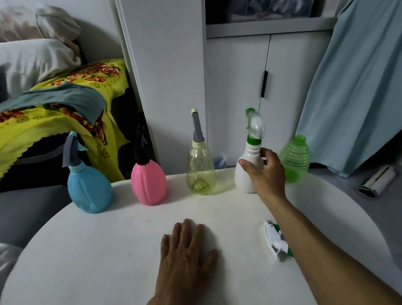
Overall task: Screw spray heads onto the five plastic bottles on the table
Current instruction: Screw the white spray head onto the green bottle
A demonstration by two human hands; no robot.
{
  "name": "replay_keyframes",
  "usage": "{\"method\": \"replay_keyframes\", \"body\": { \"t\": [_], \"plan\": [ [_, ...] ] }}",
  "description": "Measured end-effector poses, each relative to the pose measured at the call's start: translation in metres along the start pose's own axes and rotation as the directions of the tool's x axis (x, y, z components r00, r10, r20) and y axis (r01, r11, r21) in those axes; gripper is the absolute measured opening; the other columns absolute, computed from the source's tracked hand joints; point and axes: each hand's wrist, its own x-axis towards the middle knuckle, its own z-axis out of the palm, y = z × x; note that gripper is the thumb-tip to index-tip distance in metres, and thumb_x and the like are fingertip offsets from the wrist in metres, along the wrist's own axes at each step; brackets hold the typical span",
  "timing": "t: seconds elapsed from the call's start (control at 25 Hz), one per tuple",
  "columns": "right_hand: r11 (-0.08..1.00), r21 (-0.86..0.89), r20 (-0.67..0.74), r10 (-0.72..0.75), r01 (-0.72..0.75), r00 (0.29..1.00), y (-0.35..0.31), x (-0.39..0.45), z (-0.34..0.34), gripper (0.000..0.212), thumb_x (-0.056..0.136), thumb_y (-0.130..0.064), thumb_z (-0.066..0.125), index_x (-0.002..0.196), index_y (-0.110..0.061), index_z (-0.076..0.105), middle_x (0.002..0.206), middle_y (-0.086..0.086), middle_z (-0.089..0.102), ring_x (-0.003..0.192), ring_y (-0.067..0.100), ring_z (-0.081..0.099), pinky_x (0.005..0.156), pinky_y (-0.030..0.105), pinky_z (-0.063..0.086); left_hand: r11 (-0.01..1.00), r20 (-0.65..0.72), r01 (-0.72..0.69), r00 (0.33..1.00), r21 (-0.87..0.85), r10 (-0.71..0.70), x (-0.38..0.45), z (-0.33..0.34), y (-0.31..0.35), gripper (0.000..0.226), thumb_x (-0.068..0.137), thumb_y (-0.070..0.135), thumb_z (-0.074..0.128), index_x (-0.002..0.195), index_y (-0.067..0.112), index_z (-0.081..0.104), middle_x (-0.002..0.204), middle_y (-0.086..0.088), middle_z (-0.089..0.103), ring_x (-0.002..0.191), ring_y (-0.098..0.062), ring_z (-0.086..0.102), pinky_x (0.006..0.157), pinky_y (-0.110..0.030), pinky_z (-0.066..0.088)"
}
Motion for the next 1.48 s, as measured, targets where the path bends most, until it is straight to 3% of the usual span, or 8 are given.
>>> {"method": "replay_keyframes", "body": {
  "t": [0.12,0.24,0.4,0.56,0.72,0.92,1.24,1.48],
  "plan": [
    [0.997,-0.069,0.100,0.044,-0.038,0.994,0.012,-0.011,-0.015,0.094,0.063,-0.041,0.088,0.141,-0.020,0.041,0.131,0.001,0.058,0.113,0.023,0.058,0.090,0.041,0.049,1.000,-0.008,-0.007,1.000,0.006,0.007,-0.001,-0.001,0.001,0.071,0.096,0.064,0.019,0.155,0.032,-0.002,0.165,-0.001,-0.011,0.150,-0.021,-0.013,0.121,-0.043,-0.006],
    [0.967,-0.247,0.144,-0.025,0.060,0.989,0.033,-0.011,-0.044,0.080,0.066,-0.026,0.085,0.133,-0.023,0.042,0.116,0.004,0.059,0.104,0.029,0.058,0.080,0.037,0.047,1.000,-0.075,-0.021,0.997,0.003,0.022,-0.005,0.003,0.001,0.070,0.096,0.064,0.018,0.155,0.032,0.001,0.165,-0.001,-0.007,0.151,-0.020,-0.011,0.121,-0.042,-0.004],
    [0.972,-0.228,-0.257,-0.009,-0.052,0.966,0.047,0.003,-0.077,0.049,0.074,-0.017,0.072,0.116,-0.015,0.047,0.105,0.012,0.064,0.098,0.038,0.061,0.071,0.036,0.042,1.000,-0.114,-0.013,0.993,-0.012,0.012,-0.006,0.009,0.004,0.069,0.096,0.063,0.021,0.155,0.033,0.004,0.165,-0.001,-0.003,0.151,-0.021,-0.007,0.121,-0.042,-0.003],
    [0.961,-0.176,-0.238,0.170,-0.215,0.956,0.055,0.027,-0.082,0.103,0.071,-0.040,0.083,0.151,-0.013,0.024,0.154,0.015,0.036,0.137,0.039,0.036,0.106,0.052,0.035,1.000,-0.139,-0.009,0.990,-0.010,0.007,-0.005,0.012,0.003,0.069,0.095,0.064,0.023,0.155,0.034,0.006,0.166,-0.001,-0.001,0.151,-0.020,-0.005,0.121,-0.042,-0.001],
    [0.984,-0.075,-0.139,0.151,-0.162,0.979,0.070,0.044,-0.072,0.126,0.065,-0.037,0.089,0.157,-0.016,0.006,0.165,0.009,0.013,0.145,0.019,0.024,0.114,0.033,0.020,0.999,-0.153,-0.022,0.988,-0.038,0.016,-0.004,0.014,0.001,0.072,0.093,0.067,0.021,0.155,0.033,0.009,0.165,-0.001,0.003,0.151,-0.020,-0.002,0.121,-0.042,0.000],
    [0.983,-0.130,-0.160,0.112,-0.133,0.981,0.075,0.051,-0.071,0.072,0.062,-0.034,0.088,0.125,-0.017,0.058,0.120,0.008,0.070,0.109,0.031,0.064,0.095,0.045,0.051,0.999,-0.167,-0.026,0.986,-0.042,0.019,-0.004,0.011,0.005,0.073,0.088,0.067,0.020,0.152,0.032,0.021,0.163,-0.002,0.015,0.149,-0.021,0.008,0.118,-0.040,0.005],
    [0.988,-0.148,-0.141,0.018,-0.039,0.990,0.036,0.008,-0.101,0.060,0.066,-0.033,0.087,0.118,-0.017,0.062,0.110,0.005,0.074,0.100,0.029,0.067,0.088,0.043,0.054,0.999,-0.100,-0.012,0.995,-0.040,0.008,-0.003,0.010,-0.001,0.083,0.083,0.072,0.006,0.155,0.031,0.014,0.165,-0.002,0.008,0.151,-0.021,0.002,0.120,-0.042,0.002],
    [0.994,0.097,0.246,-0.078,0.055,0.966,-0.063,-0.062,-0.132,0.064,0.063,-0.030,0.091,0.120,-0.026,0.063,0.103,-0.007,0.075,0.095,0.014,0.071,0.085,0.035,0.058,0.956,-0.229,-0.031,0.973,-0.292,-0.039,-0.022,-0.033,0.017,0.102,0.080,0.050,0.072,0.156,0.026,0.009,0.163,0.002,0.019,0.149,-0.014,0.017,0.120,-0.033,0.020]
  ]
}}
